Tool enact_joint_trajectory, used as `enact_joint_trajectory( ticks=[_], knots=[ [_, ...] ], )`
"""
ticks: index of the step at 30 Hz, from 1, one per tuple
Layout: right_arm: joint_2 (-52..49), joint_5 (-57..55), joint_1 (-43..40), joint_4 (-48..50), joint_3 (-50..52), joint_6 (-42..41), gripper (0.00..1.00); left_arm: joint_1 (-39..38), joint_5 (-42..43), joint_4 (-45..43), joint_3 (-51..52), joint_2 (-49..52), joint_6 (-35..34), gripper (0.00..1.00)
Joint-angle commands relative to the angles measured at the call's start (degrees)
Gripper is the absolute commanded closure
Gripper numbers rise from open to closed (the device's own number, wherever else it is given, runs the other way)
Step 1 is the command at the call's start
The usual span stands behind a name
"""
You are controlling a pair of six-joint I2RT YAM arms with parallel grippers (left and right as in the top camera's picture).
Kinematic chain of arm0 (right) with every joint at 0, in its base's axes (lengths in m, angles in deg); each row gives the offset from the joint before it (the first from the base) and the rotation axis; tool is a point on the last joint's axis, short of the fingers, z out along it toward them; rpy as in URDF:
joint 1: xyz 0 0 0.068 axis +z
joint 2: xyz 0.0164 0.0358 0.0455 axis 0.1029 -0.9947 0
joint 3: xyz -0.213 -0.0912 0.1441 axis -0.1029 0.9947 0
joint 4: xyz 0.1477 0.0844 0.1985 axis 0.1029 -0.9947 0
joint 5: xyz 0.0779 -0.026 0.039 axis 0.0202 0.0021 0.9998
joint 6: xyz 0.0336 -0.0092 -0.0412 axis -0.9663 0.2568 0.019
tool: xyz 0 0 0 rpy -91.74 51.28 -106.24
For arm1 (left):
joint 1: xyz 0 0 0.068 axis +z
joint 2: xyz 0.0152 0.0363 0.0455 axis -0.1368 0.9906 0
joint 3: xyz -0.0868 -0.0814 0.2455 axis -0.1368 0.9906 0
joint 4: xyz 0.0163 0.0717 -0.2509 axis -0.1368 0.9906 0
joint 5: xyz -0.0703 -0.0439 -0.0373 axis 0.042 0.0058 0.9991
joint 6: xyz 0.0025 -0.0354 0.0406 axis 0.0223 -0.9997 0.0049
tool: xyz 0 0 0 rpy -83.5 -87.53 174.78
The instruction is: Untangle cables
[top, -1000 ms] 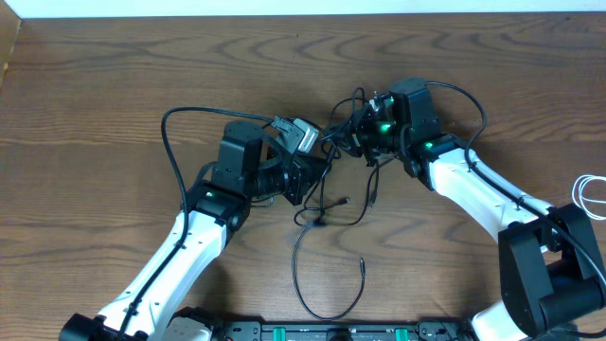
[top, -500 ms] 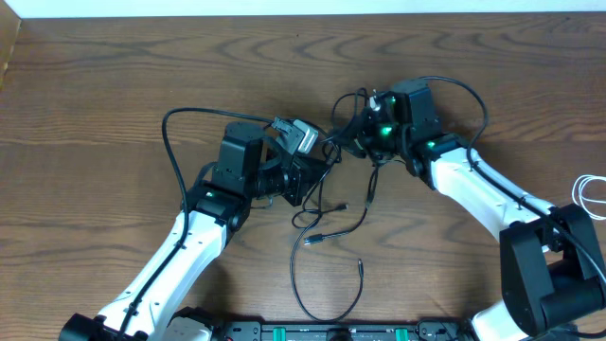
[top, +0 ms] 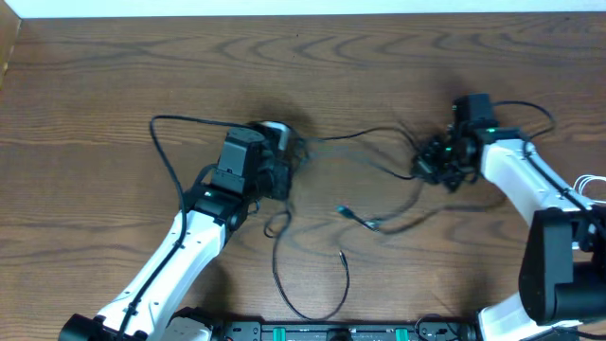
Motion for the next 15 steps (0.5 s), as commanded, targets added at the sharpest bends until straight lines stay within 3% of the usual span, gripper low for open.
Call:
enact_joint_trajectory(
  ticks=[1, 4, 9, 15],
  knots=[
    [0.11, -0.85, -2.16, -0.90, -0.13, 8.17, 0.99, 2.36, -14.23, -0.20, -0.72, -0.83, -11.76, 0.92],
    [0.11, 7.58, -3.32, -0.63, -0.13, 15.52, 0.99, 4.63, -15.47, -0.17, -0.72, -0.83, -17.86, 0.92],
    [0.11, 22.01, -4.33, -0.66, -0.13, 28.09, 0.99, 7.15, -15.52, 1.18, -0.72, -0.81, -21.68, 0.92],
    [0.11, 55.10, -4.68, 0.22, -0.13, 46.01, 0.99, 8.59, -15.43, 2.91, -0.33, -0.66, -22.77, 0.92]
  ],
)
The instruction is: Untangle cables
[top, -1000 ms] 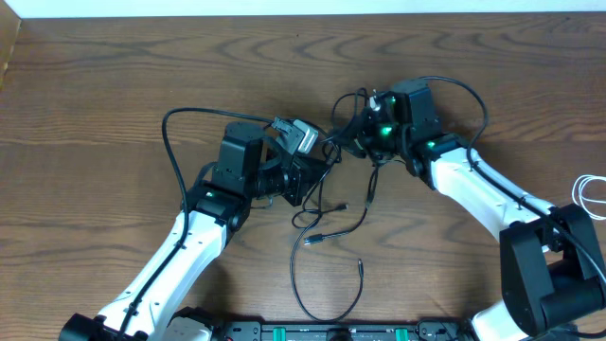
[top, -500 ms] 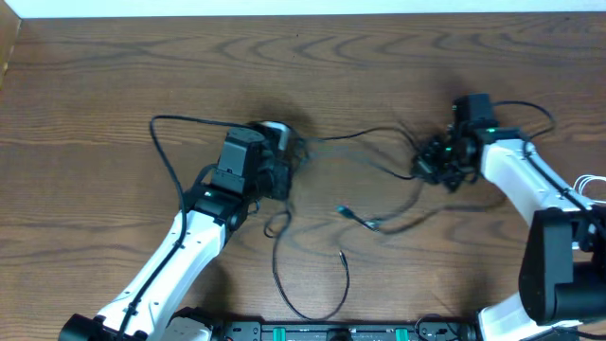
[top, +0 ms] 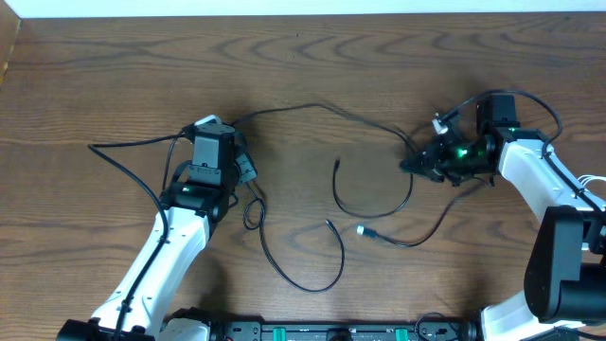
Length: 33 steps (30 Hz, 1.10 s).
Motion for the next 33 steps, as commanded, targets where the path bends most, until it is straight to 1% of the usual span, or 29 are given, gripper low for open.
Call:
enact_joint_trajectory(
  ticks=[1, 4, 6, 8, 10, 12, 15, 16, 18, 20, 22, 24, 27, 29, 30, 32, 33],
  knots=[
    [0.11, 29.05, -0.39, 1.44, -0.13, 16.61, 0.99, 0.44, -1.31, 0.55, -0.31, -0.66, -2.14, 0.92],
    [0.11, 36.85, 0.02, 6.32, -0.13, 17.81, 0.99, 0.42, -1.31, 1.53, -0.31, -0.66, -2.14, 0.92],
    [0.11, 36.83, 0.83, 10.16, -0.13, 17.35, 0.99, 0.39, -1.03, 1.81, -0.31, -0.66, -2.14, 0.92],
    [0.11, 29.66, 1.95, 12.55, -0.13, 15.80, 0.98, 0.39, -0.87, 1.86, -0.31, -0.66, -2.16, 0.92],
    [0.11, 17.79, 2.97, 12.83, -0.13, 10.60, 0.99, 0.39, -0.87, 1.88, -0.31, -0.66, -2.14, 0.92],
    [0.11, -0.33, 4.11, 11.34, -0.13, 2.62, 0.99, 0.39, -0.87, 2.10, -0.31, -0.66, -2.14, 0.92],
    [0.11, -18.12, 4.92, 8.13, -0.13, -3.28, 0.99, 0.42, -0.90, 2.80, -0.28, -0.66, -2.12, 0.92],
    [0.11, -21.90, 4.90, 6.75, -0.13, -4.44, 0.99, 0.42, -0.90, 3.06, -0.28, -0.66, -2.12, 0.92],
    [0.11, -25.11, 4.72, 4.96, -0.13, -4.50, 0.99, 0.42, -0.92, 3.54, -0.28, -0.66, -2.12, 0.92],
    [0.11, -25.33, 4.31, 4.04, -0.13, -3.54, 0.99, 0.42, -0.92, 3.58, -0.28, -0.66, -2.12, 0.92],
    [0.11, -25.35, 3.89, 3.26, -0.13, -2.51, 0.95, 0.42, -0.92, 3.56, -0.28, -0.66, -2.12, 0.92],
    [0.11, -26.58, 3.56, 2.27, -0.13, -1.51, 0.94, 0.42, -0.94, 3.56, -0.28, -0.66, -2.12, 0.92],
    [0.11, -34.03, 2.89, 0.07, -0.13, -3.34, 0.95, 0.42, -0.94, 3.56, -0.28, -0.66, -2.12, 0.92],
    [0.11, -39.39, 2.51, -1.60, -0.13, -6.27, 0.92, 0.42, -0.94, 3.56, -0.28, -0.66, -2.10, 0.92],
    [0.11, -41.64, 2.21, -3.08, -0.13, -7.76, 0.89, 0.42, -0.94, 3.56, -0.28, -0.66, -2.12, 0.92],
    [0.11, -40.98, 2.21, -3.56, -0.13, -7.72, 0.83, 0.42, -0.94, 3.56, -0.28, -0.66, -2.12, 0.92],
    [0.11, -40.83, 2.29, -3.72, -0.13, -7.54, 0.82, 0.42, -0.94, 3.56, -0.28, -0.66, -2.12, 0.92]
  ],
)
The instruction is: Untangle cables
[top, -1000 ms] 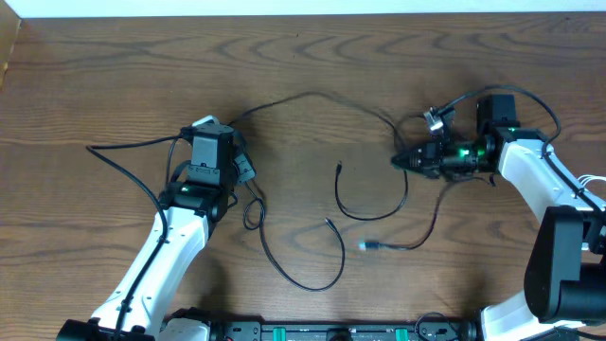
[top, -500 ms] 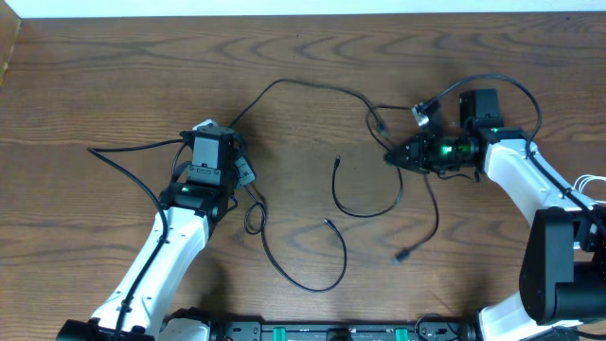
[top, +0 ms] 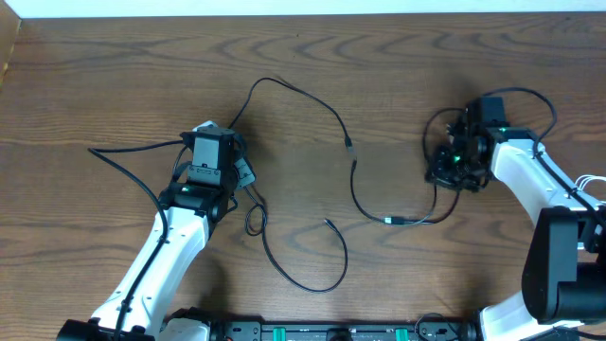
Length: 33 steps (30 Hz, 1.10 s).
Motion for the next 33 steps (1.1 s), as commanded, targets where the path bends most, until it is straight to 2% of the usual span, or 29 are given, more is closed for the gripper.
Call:
enact_joint_trajectory(
  ticks=[1, 5, 7, 9, 10, 12, 13, 14, 15, 24, 29, 33],
  knots=[
    [0.11, -4.76, -0.11, -0.63, -0.13, -2.10, 0.82, 0.15, -0.96, 0.13, -0.31, -0.66, -0.26, 0.92],
    [0.11, -4.37, -0.15, -0.17, -0.13, -1.90, 0.78, 0.15, -0.96, 0.13, -0.31, -0.66, -0.26, 0.92],
    [0.11, -4.39, -0.24, -0.09, -0.20, -1.90, 0.73, 0.15, -0.96, 0.13, -0.31, -0.66, -0.26, 0.92],
    [0.11, -4.39, -0.42, -0.11, -0.22, -1.92, 0.58, 0.15, -0.96, 0.13, -0.31, -0.66, -0.26, 0.92],
    [0.11, -4.42, -0.42, -0.17, -0.22, -1.90, 0.47, 0.15, -0.96, 0.13, -0.31, -0.66, -0.26, 0.92],
    [0.11, -4.37, -0.44, -0.31, -0.22, -1.92, 0.35, 0.15, -0.94, 0.15, -0.31, -0.66, -0.26, 0.92],
    [0.11, -4.37, -0.59, -0.31, -0.24, -1.92, 0.24, 0.15, -0.94, 0.15, -0.31, -0.66, -0.26, 0.92],
    [0.15, -4.22, -0.83, -0.37, -0.28, -1.97, 0.07, 0.15, -0.94, 0.15, -0.31, -0.66, -0.26, 0.92],
    [0.22, -3.54, -1.18, -0.39, -0.31, -1.95, 0.01, 0.15, -0.94, 0.13, -0.31, -0.66, -0.26, 0.92],
    [0.33, -6.08, -1.53, -3.17, -0.44, -4.17, 0.01, 0.15, -0.96, 0.15, -0.31, -0.66, -0.26, 0.92],
    [0.33, -19.10, -0.68, -5.01, -0.42, -7.48, 0.01, 0.15, -0.94, 0.15, -0.31, -0.61, -0.26, 0.92],
    [0.31, -23.85, 0.74, -4.48, -0.31, -7.45, 0.01, 0.15, -0.96, 0.15, -0.31, -0.44, -0.26, 0.92]
  ],
)
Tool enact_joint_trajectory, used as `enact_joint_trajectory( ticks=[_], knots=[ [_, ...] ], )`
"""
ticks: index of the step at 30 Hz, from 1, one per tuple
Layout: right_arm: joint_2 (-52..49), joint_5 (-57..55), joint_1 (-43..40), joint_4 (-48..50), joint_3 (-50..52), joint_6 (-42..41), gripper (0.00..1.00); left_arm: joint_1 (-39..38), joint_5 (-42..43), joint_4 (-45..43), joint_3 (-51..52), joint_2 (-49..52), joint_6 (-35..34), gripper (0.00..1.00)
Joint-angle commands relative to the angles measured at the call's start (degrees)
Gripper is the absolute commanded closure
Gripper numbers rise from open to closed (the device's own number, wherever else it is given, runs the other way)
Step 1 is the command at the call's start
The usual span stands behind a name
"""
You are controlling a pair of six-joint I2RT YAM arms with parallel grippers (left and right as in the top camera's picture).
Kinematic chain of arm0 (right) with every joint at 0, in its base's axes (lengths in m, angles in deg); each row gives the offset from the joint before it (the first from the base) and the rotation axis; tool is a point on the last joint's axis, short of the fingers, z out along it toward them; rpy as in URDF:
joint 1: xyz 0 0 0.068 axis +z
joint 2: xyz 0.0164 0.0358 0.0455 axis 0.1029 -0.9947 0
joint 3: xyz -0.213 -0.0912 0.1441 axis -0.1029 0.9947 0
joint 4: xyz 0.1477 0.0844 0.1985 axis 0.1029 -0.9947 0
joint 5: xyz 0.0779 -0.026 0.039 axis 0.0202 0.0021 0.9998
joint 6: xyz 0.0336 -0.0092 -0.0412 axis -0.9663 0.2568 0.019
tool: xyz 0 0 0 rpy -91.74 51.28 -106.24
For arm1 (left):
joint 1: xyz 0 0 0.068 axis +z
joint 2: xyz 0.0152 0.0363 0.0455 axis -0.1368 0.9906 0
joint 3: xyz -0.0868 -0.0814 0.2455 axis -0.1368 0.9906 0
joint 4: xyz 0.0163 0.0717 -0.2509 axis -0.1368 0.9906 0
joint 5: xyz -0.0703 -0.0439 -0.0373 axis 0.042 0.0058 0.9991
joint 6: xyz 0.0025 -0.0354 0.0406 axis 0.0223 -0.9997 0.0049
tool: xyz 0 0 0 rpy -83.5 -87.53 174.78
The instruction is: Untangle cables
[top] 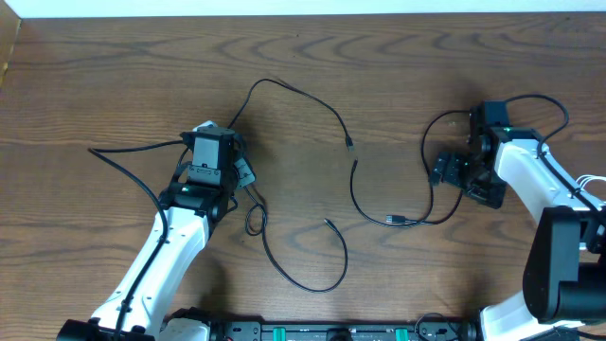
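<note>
Two thin black cables lie apart on the wooden table. The left cable (301, 97) arcs from my left gripper (243, 173) up and over to a free end at mid-table. Another length of it loops down toward the front edge. The left gripper is shut on it. The right cable (424, 152) curves past the fingertips of my right gripper (441, 171) and down to a small connector (395, 221). From there it rises to a free end near the middle. The right gripper appears open, just right of that cable.
A further strand (123, 148) runs left from the left arm and bends back toward it. The right arm's own wiring loops at its wrist (554, 109). White cords (595, 182) show at the right edge. A black rail (322, 332) lines the front edge.
My right gripper has drawn back a little to the right, and the cable that was bunched around it now lies as an open curve beside its tips. The left arm and left cable have not moved.
At first both grippers held one tangled mass stretched between them at mid-table. Then the left gripper was farther left and the strands were separating. By 1.1 s ago the cables lay as two separate runs, and now the right gripper sits back from its cable.
</note>
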Motion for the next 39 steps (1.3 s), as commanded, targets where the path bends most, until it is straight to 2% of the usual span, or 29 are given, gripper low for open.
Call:
enact_joint_trajectory(
  ticks=[1, 4, 13, 18, 20, 26, 35, 37, 39],
  knots=[
    [0.31, -7.34, 1.77, 0.90, -0.20, -1.55, 0.01, 0.15, -0.94, 0.15, -0.31, -0.33, -0.26, 0.92],
    [0.15, -6.05, 2.19, 2.71, 0.22, -1.55, 0.01, 0.15, -0.96, 0.15, -0.31, 0.15, -0.26, 0.92],
    [-0.02, 7.21, 2.27, 3.82, 0.70, -1.22, 0.01, 0.15, -0.96, 0.15, -0.20, 2.54, -0.24, 0.92],
    [0.33, 12.94, 2.27, 3.63, 0.70, 3.87, 0.01, 0.15, -0.96, 0.15, -0.20, 3.17, -0.26, 0.92],
    [0.33, 12.24, 2.27, 2.62, 0.70, 4.74, 0.01, 0.15, -0.96, 0.11, -0.20, 3.17, -0.26, 0.92],
    [0.31, 0.96, 2.27, 1.01, 1.46, 4.70, 0.01, 0.15, -0.94, 0.13, -0.20, 3.17, -0.26, 0.92],
    [0.31, 7.30, 3.13, 11.41, 11.67, 4.44, 0.01, 0.15, -0.94, 0.13, -0.20, 3.17, -0.26, 0.92],
    [0.31, 7.28, 3.13, 12.68, 14.10, 2.93, 0.07, 0.15, -0.94, 0.15, -0.20, 3.17, -0.26, 0.92],
    [0.31, 7.34, 3.15, 13.62, 16.17, 1.79, 0.26, 0.15, -0.94, 0.15, -0.20, 3.17, -0.26, 0.92]
  ],
)
